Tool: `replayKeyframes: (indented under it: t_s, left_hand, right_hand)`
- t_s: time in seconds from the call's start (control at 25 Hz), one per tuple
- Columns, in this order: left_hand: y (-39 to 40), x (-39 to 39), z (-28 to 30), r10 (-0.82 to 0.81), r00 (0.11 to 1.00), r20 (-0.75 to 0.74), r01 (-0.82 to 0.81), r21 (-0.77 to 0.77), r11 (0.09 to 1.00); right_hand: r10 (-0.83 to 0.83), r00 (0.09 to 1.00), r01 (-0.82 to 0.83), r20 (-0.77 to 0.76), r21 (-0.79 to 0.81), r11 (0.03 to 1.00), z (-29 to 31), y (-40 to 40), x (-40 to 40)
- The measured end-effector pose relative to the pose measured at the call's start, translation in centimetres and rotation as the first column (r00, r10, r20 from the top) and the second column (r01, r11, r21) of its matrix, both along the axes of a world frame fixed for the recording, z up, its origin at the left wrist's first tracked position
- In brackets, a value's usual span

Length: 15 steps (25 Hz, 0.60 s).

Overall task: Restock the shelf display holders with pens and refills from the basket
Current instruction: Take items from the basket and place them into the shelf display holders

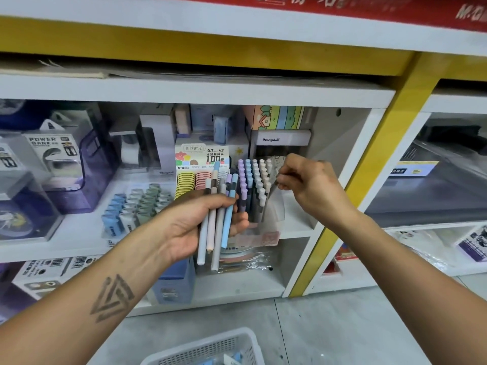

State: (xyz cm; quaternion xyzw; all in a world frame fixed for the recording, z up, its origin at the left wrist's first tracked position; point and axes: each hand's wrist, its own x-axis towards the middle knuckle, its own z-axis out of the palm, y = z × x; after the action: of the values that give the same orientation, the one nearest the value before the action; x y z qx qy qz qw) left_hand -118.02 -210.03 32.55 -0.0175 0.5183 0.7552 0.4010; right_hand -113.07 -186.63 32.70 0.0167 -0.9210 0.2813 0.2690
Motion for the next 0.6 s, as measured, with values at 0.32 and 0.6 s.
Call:
replayKeyframes:
  t_s: [0.32, 0.6]
  left_hand:
    - [-0.2, -0.2, -0.4, -0.026, 0.999, -0.038, 0.025, -0.018, 1.000]
    - [-0.3, -0.2, -0.3, -0.047, 0.994, -0.100, 0.046, -0.017, 0.999]
  right_hand:
    - [0.043, 0.998, -0.031, -0.046, 0.235, 0.972, -0.9, 0.1, -1.6]
    - [-0.132, 0.988, 0.131, 0.076, 0.015, 0.991, 0.2, -1.4, -2.2]
